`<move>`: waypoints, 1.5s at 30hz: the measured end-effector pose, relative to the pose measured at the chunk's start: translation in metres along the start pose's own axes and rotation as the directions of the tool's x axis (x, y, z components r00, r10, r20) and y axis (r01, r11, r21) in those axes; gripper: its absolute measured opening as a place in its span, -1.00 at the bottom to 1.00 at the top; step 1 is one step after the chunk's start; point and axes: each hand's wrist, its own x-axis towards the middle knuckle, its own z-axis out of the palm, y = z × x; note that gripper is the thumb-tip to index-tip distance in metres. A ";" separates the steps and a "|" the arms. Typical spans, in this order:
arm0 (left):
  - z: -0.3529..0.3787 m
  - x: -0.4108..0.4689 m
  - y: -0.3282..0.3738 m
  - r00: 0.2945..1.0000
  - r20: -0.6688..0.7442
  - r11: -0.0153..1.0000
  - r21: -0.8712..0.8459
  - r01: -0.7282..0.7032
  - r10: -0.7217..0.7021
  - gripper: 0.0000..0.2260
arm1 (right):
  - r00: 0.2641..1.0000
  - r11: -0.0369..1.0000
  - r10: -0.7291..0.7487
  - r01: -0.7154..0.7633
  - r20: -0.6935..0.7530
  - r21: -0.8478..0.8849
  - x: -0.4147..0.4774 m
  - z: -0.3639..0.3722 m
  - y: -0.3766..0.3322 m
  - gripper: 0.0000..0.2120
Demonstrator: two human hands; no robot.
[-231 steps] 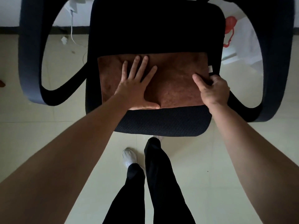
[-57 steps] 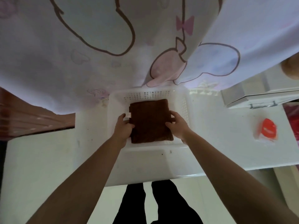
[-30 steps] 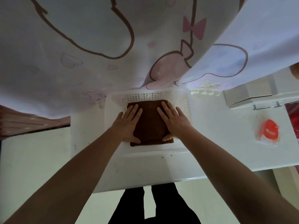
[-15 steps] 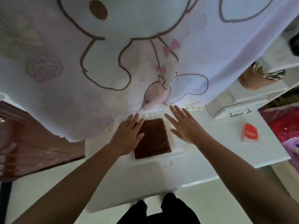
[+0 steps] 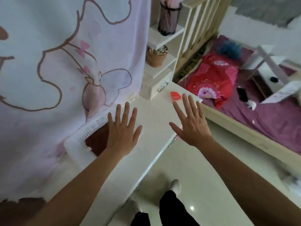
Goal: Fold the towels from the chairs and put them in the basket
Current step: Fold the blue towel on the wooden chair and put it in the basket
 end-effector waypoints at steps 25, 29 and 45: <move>-0.136 -0.186 0.787 0.323 -0.266 0.293 -0.146 -0.945 0.908 -0.29 | 0.219 0.170 0.936 -0.967 -0.276 -0.189 -0.780 -0.179 0.309 -0.22; -0.135 -0.232 0.888 0.140 -0.296 0.117 -0.095 -0.989 0.945 -0.30 | 0.061 -0.001 0.967 -0.971 -0.249 -0.241 -0.870 -0.185 0.324 -0.21; -0.165 -0.496 1.236 -0.546 -0.393 -0.655 -0.233 -0.719 0.739 -0.30 | -0.590 -0.718 0.688 -0.638 -0.423 -0.277 -1.122 -0.230 0.296 -0.10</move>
